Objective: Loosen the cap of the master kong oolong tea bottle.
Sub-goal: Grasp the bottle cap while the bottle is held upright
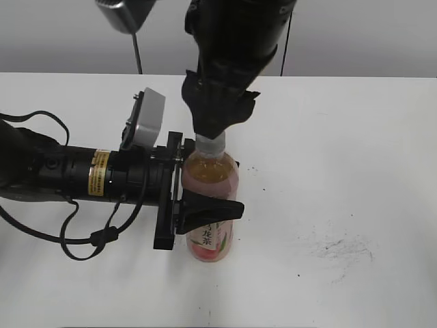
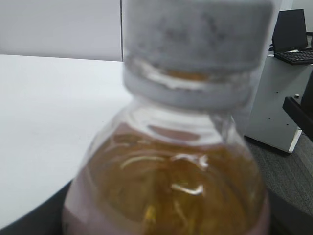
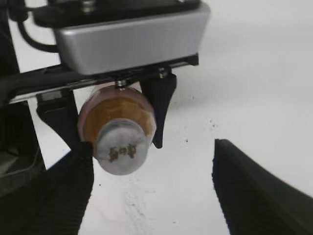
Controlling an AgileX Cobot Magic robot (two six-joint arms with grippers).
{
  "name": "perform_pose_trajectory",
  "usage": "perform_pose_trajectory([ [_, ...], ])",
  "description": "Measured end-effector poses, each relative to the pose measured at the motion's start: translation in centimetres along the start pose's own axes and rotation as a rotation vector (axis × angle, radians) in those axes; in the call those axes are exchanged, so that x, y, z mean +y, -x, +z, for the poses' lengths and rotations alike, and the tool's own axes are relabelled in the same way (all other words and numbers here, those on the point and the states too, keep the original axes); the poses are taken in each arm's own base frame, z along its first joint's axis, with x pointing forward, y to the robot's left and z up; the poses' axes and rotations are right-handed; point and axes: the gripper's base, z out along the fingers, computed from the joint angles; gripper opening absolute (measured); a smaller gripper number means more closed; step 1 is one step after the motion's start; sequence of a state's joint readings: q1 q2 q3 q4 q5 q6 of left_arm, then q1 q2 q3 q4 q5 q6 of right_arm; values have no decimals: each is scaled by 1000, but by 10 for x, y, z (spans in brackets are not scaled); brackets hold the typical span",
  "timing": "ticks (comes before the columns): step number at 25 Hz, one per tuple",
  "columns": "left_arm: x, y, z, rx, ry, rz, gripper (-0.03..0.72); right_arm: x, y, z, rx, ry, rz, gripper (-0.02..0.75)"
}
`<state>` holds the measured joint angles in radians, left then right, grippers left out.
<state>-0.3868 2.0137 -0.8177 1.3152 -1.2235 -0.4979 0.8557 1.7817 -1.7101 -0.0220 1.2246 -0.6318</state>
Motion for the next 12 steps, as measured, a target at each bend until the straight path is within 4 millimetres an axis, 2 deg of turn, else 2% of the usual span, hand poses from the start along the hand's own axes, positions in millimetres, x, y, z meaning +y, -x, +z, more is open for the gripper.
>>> perform_pose_trajectory([
  [6, 0, 0, 0, -2, 3, -1, 445, 2, 1, 0, -9, 19, 372, 570],
  [12, 1, 0, 0, -1, 7, -5, 445, 5, 4, 0, -24, 69, 613, 570],
])
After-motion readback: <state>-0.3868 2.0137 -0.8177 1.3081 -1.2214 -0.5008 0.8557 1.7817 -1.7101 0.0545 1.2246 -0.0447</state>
